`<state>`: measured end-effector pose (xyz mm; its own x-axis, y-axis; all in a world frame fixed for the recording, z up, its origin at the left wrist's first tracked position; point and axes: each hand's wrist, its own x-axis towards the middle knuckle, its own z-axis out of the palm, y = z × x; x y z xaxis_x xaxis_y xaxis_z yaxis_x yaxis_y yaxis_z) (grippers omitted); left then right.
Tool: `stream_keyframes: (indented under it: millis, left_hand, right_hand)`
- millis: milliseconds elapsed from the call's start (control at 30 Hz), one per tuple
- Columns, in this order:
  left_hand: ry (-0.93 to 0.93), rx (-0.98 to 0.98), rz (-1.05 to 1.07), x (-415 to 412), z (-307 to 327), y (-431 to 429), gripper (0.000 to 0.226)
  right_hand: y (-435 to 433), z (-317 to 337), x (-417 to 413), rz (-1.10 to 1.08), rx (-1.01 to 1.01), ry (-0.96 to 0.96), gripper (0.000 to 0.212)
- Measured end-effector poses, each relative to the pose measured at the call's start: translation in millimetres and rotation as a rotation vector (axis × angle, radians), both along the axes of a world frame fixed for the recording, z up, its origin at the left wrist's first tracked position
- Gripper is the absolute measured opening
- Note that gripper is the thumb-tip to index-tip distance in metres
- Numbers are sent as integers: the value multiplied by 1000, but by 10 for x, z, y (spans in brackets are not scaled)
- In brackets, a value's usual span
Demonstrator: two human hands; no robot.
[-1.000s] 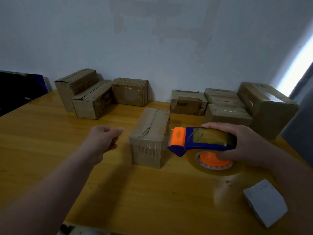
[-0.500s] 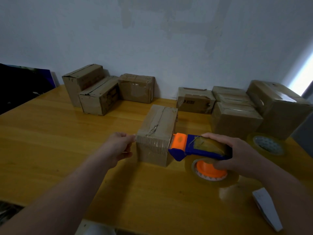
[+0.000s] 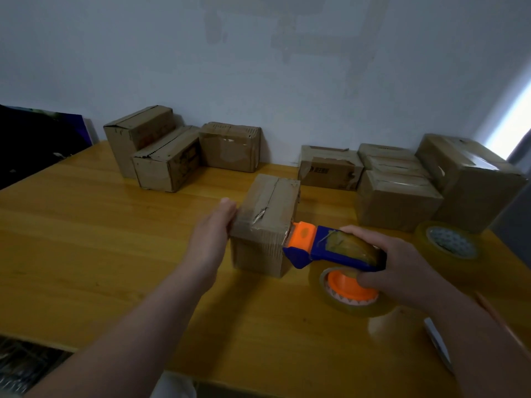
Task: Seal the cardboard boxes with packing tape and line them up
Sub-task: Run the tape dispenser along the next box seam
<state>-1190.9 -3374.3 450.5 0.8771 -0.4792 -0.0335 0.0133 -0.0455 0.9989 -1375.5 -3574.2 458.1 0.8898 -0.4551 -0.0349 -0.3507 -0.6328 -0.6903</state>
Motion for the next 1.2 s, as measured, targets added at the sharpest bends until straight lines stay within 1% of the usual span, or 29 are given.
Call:
stream_keyframes:
  millis: [67, 133, 233, 300, 333, 367, 400, 433, 467, 533, 567, 600, 667, 767, 900, 1067, 1200]
  left_hand:
    - [-16, 15, 5, -79, -63, -13, 42]
    - [19, 8, -5, -100, -149, 5, 38]
    - [86, 48, -69, -57, -217, 94, 60]
    - [105, 149, -132, 5, -212, 149, 72]
    - [77, 213, -134, 38, -192, 167, 78]
    - [-7, 276, -101, 63, -162, 184, 81]
    - [-153, 338, -47, 66, -120, 199, 81]
    - [-339, 394, -11, 59, -82, 201, 80]
    - [-526, 454, -29, 39, -53, 189, 83]
    - [-806, 638, -141, -37, -25, 141, 101]
    - [-901, 748, -179, -61, -36, 112, 109]
    - [-971, 843, -193, -81, -46, 79, 112]
    - [-1046, 945, -190, -112, -38, 13, 110]
    - [-1094, 962, -248, -186, -18, -74, 111]
    - [-1114, 898, -330, -277, -11, -150, 108]
    - [-1147, 874, -399, -349, -6, -215, 98]
    - [-1116, 853, -490, -307, 50, -198, 86]
  right_hand:
    - [9, -13, -3, -13, 6, -2, 80]
    - [20, -21, -1, -23, 12, -9, 80]
    - [37, -20, 7, -26, 14, -12, 80]
    - [43, -15, 7, -36, 24, -17, 80]
    - [44, -16, 5, -42, 31, -19, 80]
    - [46, -17, 2, -45, 35, -19, 79]
    - [49, -22, -3, -46, 35, -19, 79]
    - [51, -30, -3, -48, 31, -20, 79]
    - [51, -37, -6, -53, 27, -24, 79]
    - [49, -46, -10, -58, 23, -35, 79]
    - [51, -43, -10, -57, 22, -38, 79]
    - [56, -40, -8, -55, 19, -37, 78]
    - [56, -41, -2, -55, 7, -32, 78]
    - [50, -50, -4, -62, -7, -26, 78]
    - [53, -58, -15, -60, -7, -40, 77]
    - [68, -57, -9, -67, -46, -56, 77]
    - [151, -65, -34, -94, -56, -91, 78]
